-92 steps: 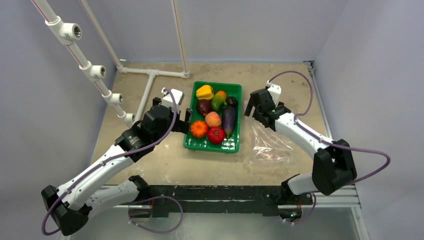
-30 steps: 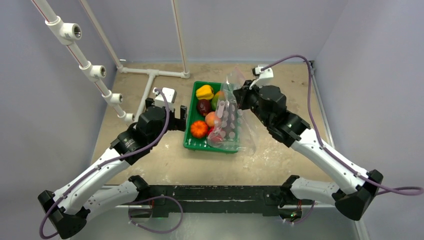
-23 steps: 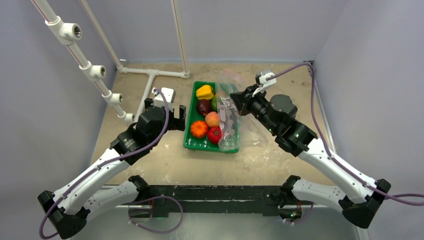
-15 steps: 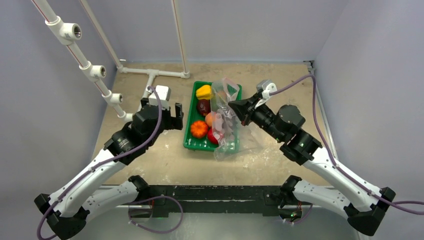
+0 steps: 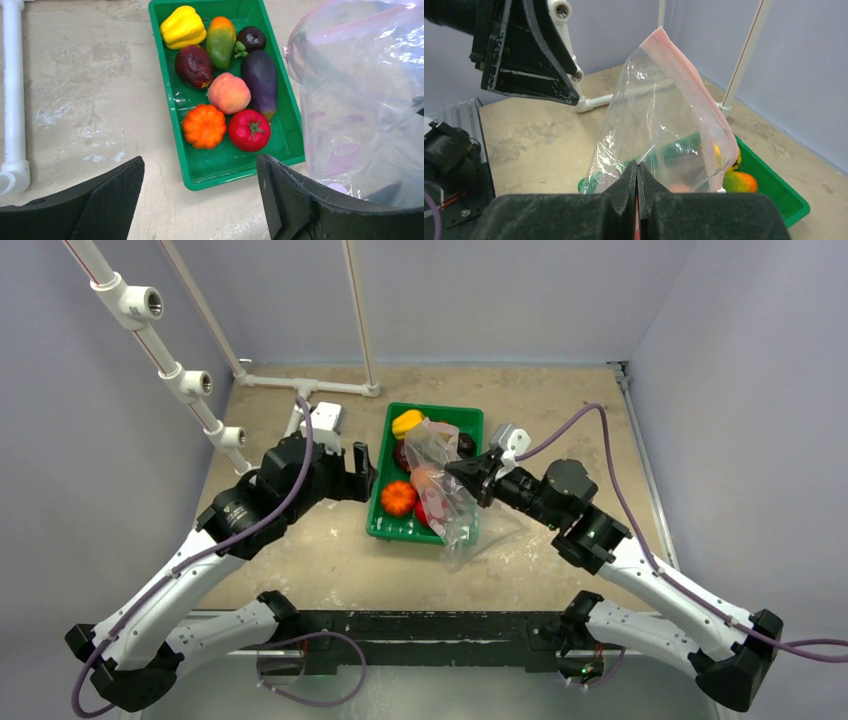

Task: Place the food in the zip-top bag and seal the zipper
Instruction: Open the zipper of the food storage bag.

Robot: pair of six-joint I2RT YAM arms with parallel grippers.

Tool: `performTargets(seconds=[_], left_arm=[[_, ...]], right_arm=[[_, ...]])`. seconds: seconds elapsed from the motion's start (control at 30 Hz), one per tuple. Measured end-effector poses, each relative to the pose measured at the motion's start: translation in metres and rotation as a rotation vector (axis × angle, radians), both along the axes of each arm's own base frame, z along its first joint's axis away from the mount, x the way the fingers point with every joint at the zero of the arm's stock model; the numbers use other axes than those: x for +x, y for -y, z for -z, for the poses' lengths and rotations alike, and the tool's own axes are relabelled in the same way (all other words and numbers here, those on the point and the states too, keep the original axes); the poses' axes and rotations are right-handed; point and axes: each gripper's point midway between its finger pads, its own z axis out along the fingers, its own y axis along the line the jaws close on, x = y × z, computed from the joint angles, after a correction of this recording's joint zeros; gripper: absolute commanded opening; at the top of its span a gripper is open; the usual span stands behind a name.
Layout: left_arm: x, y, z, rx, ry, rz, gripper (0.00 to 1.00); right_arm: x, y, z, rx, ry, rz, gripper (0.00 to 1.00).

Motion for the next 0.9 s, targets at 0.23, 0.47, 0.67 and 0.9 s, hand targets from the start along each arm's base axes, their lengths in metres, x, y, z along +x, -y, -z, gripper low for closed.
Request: performTargets(seconds=[0.23,0.47,0.67,0.9], left_arm=[[-0.001,0.004,-0.008,0.006,-0.037,0.028,0.81],[0.021,-0.02,-0.016,-0.034,-0.081,-0.036,0.79],[0.024,-0.009,-0.02,-0.078,-0.119,0.035,0.79],[0.022,0.01,-0.02,-0.121,-0.167,0.131,0.79]], right_arm=[[-0.011,-0.009,0.003,-0.063,0.091,-0.073,0.0],[-0.024,-0.018,0.011,-0.147,0.171,-0.138,0.0],[-0.036,-0.028,0.025,-0.232,0.226,-0.203,0.0],[-0.052,-0.037,0.032,-0.307,0.317,-0.276,0.0]])
